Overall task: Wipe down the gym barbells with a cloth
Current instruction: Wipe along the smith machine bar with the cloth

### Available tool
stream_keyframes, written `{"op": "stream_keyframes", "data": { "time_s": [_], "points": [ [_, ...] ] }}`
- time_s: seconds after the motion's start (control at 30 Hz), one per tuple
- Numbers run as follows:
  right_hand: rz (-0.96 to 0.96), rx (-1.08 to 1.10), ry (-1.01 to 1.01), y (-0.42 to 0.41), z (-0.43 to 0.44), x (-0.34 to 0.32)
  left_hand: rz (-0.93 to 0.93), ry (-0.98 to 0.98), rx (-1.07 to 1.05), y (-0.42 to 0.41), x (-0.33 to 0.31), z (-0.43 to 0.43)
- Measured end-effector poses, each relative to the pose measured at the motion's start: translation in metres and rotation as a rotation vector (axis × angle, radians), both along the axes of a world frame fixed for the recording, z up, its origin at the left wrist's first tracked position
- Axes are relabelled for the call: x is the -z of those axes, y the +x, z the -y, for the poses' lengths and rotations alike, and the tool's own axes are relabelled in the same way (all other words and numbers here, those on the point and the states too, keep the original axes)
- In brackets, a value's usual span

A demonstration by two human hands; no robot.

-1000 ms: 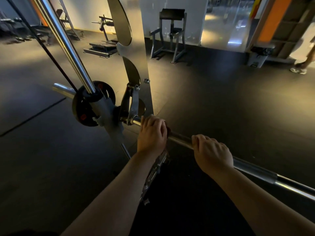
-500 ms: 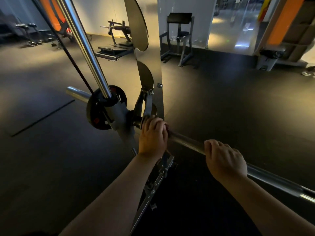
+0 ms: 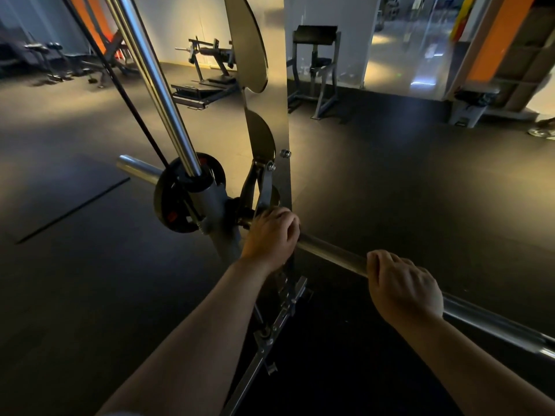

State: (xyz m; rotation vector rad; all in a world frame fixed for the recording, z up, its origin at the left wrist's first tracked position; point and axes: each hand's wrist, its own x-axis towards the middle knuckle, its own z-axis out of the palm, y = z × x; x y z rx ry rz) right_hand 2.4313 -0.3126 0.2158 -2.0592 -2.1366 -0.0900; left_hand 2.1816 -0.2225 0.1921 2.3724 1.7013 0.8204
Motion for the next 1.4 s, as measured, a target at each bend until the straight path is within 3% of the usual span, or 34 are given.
{"op": "stream_keyframes", "data": {
  "time_s": [0.13, 0.33, 0.5, 0.67, 0.77, 0.93, 1.03, 1.17, 1.4],
  "points": [
    [0.030, -0.004, 0.008, -0.001, 0.001, -0.002, 0.239, 0.154, -0.112, 0.015, 0.039, 0.036],
    [0.007, 0.000, -0.006, -0.002, 0.000, -0.003, 0.150, 0.170, -0.062, 0.001, 0.032, 0.020],
    [-0.017, 0.013, -0.001, -0.002, 0.001, -0.003, 0.332, 0.087, -0.180, 0.047, 0.017, 0.027],
    [-0.015, -0.009, 0.014, -0.001, 0.003, -0.003, 0.076, 0.164, 0.164, 0.032, 0.019, 0.034],
    [-0.011, -0.004, 0.042, -0.001, 0.004, -0.002, 0.057, 0.118, 0.044, 0.007, 0.015, 0.017],
    [-0.003, -0.012, 0.027, -0.001, 0.002, -0.002, 0.262, 0.112, -0.189, 0.044, 0.019, 0.027],
    [-0.015, -0.009, 0.021, 0.000, 0.001, 0.000, 0.182, 0.107, -0.025, 0.080, 0.023, 0.053],
    [-0.024, -0.002, 0.019, 0.002, 0.000, 0.002, 0.018, 0.163, 0.139, 0.058, 0.017, 0.044],
    [-0.007, 0.032, -0.079, 0.017, 0.003, -0.004, 0.165, 0.076, -0.235, 0.072, 0.008, 0.040]
  ]
}}
